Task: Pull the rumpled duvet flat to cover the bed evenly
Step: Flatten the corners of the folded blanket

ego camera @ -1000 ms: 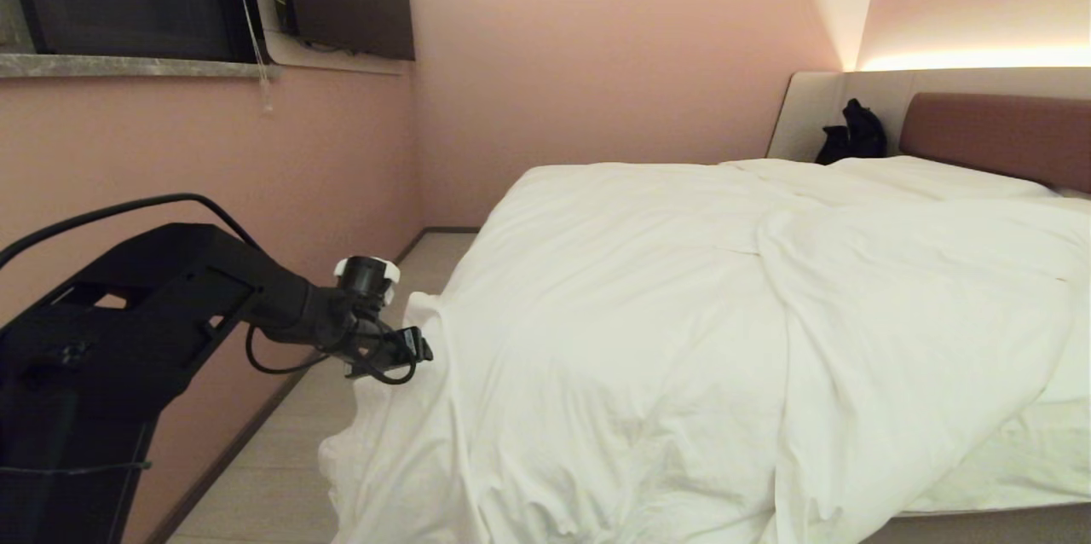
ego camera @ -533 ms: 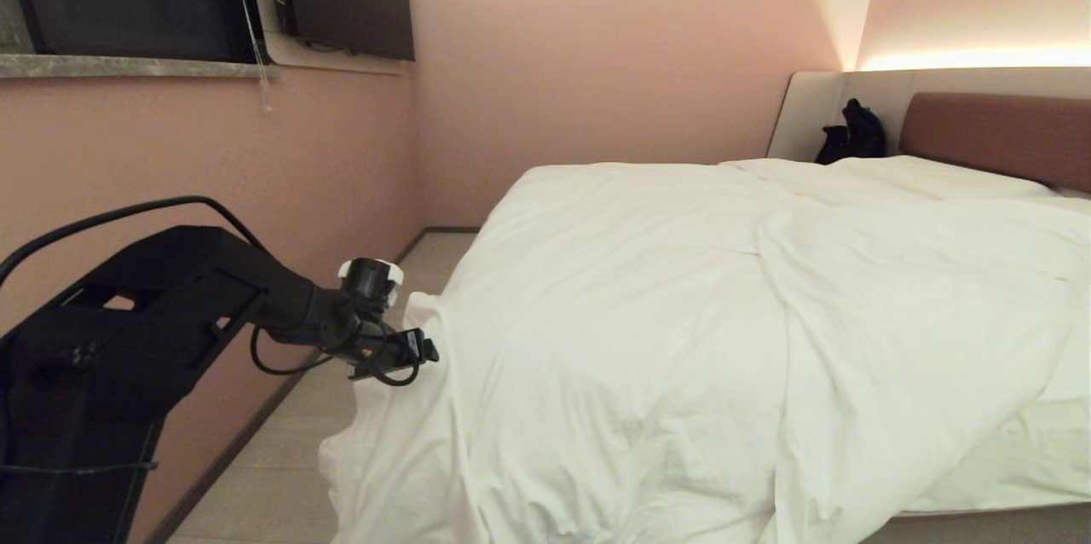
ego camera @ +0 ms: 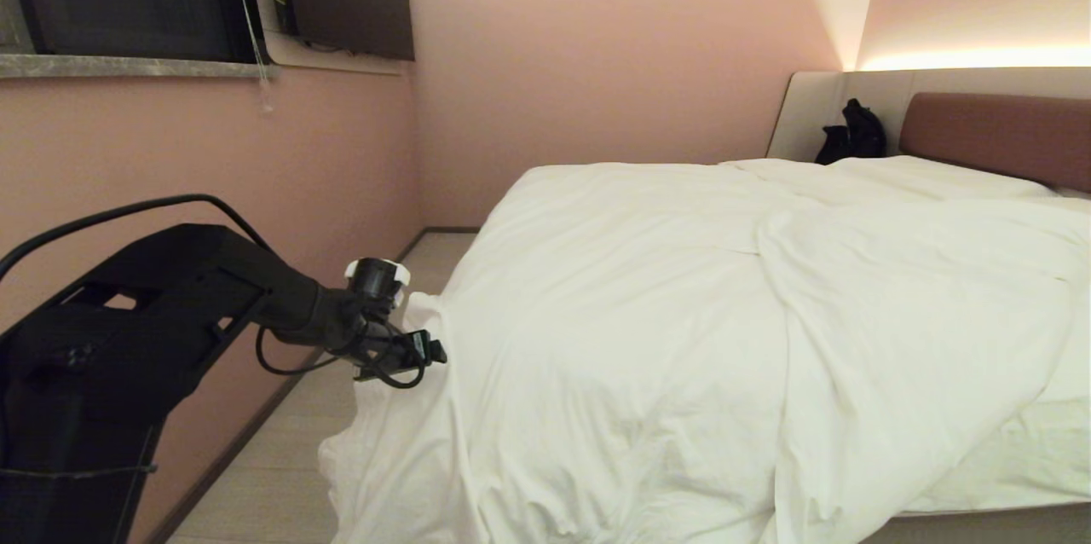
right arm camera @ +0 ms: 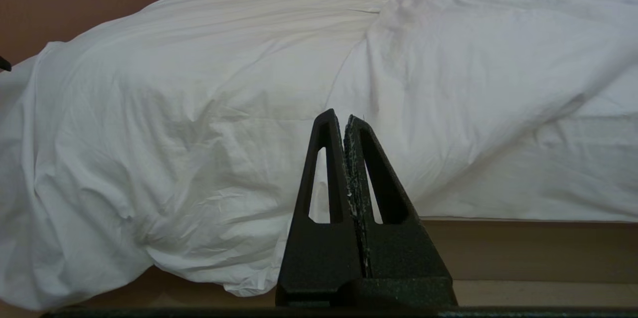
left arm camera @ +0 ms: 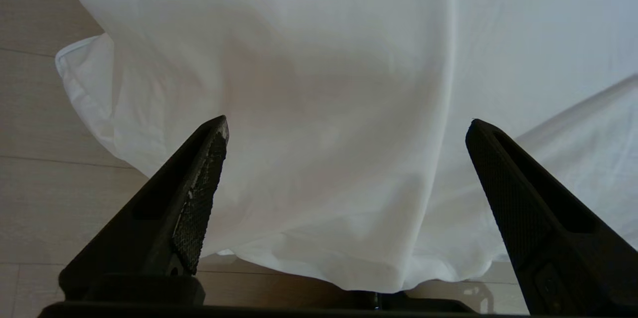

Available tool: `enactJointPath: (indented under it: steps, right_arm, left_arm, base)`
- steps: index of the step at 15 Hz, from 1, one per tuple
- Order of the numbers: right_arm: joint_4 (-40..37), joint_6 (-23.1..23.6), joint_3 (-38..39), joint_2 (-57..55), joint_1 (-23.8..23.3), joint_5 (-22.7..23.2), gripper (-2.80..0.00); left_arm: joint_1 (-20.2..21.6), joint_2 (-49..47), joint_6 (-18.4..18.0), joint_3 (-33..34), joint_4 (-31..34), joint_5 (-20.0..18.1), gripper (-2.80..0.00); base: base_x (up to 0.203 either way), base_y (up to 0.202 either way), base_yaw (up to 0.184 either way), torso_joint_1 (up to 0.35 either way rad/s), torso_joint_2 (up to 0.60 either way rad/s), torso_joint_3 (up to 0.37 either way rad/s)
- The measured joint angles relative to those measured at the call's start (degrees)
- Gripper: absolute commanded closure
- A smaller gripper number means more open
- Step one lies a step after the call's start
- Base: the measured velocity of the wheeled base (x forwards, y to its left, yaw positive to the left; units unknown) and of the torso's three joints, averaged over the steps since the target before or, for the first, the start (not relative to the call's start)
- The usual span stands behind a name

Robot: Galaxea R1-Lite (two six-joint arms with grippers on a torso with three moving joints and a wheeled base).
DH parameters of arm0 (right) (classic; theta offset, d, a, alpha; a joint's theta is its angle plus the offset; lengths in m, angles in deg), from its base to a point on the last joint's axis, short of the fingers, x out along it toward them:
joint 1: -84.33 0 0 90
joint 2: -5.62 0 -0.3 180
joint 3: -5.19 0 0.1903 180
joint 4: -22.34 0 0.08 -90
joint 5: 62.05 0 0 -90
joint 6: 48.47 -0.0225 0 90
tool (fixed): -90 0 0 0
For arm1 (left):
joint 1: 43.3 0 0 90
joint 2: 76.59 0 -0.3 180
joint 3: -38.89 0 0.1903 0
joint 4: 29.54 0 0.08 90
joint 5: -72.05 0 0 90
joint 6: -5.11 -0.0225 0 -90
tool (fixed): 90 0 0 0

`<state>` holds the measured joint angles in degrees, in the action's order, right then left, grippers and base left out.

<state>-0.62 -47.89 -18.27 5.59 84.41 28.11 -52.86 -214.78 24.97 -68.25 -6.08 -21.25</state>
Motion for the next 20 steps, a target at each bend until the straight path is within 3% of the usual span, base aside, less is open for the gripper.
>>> enactJointPath:
  steps: [20]
  right_arm:
    - [0.0,0.0,0.0,0.0,0.0,-0.1,0.00]
  left_arm:
    - [-0.7,1.7,-0.1,1.1,0.0,1.1,-2.80]
  base:
    - [0.000,0.000,0.000,0.000,0.00,0.000]
